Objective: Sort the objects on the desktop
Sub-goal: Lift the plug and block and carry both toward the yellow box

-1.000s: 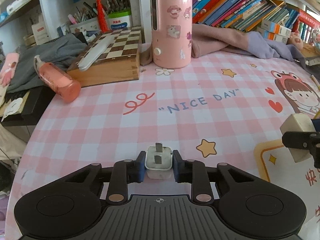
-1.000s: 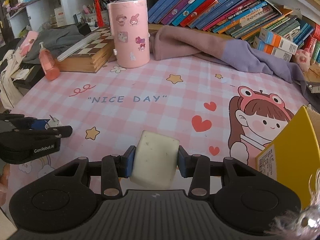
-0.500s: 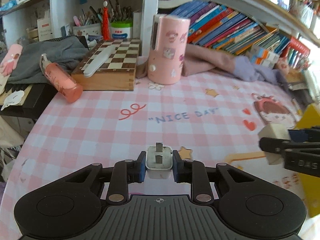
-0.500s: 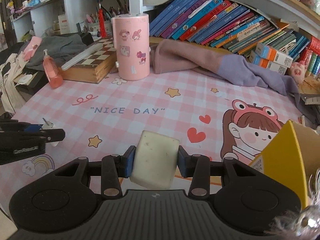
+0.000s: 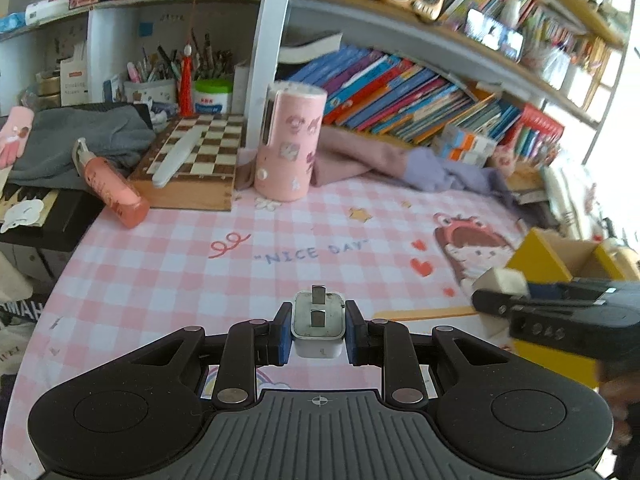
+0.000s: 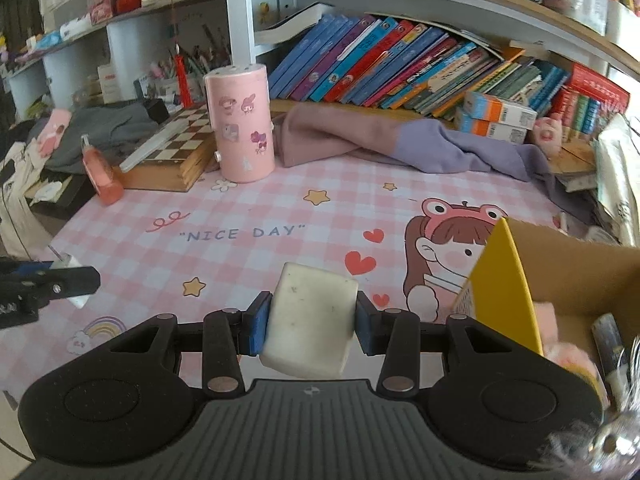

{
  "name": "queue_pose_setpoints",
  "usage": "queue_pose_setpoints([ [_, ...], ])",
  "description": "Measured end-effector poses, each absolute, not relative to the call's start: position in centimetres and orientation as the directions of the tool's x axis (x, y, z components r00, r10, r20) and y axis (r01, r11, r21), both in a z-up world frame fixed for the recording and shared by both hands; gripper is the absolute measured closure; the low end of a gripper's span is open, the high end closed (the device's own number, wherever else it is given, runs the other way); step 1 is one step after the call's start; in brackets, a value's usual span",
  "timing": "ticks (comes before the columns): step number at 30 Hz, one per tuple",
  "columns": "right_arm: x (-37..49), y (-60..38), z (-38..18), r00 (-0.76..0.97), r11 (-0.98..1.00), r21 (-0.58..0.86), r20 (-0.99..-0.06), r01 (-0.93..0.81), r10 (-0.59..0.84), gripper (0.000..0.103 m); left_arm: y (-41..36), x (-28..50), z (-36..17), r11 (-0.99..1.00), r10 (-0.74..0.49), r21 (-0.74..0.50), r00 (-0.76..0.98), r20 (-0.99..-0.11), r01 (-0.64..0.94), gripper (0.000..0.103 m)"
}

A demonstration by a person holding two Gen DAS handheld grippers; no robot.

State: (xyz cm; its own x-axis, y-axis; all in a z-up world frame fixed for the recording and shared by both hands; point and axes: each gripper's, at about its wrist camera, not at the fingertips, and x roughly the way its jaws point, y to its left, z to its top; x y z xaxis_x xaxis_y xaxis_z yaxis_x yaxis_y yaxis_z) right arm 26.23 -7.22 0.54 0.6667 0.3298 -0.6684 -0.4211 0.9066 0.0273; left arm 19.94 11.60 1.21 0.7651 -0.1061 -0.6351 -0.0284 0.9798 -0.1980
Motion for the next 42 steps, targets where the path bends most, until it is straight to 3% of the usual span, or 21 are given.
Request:
queue_pose_setpoints([
  [21,14.7,-7.7,-0.1,0.672,0.948,0.031,-0.698,-0.318,0.248,0.064,13.1,9.8,0.3,0.972,-0.18,-0.231,0.755,-0.63,0.039,0.079],
  [42,2.4,-10.5,-1.3,0.688,0.986,0.025,-0.714,-0.165,0.133,0.064,8.6,4.1,-0.2,0.924,-0.379,-0.226,0.666,-0.642,0.307,0.079],
])
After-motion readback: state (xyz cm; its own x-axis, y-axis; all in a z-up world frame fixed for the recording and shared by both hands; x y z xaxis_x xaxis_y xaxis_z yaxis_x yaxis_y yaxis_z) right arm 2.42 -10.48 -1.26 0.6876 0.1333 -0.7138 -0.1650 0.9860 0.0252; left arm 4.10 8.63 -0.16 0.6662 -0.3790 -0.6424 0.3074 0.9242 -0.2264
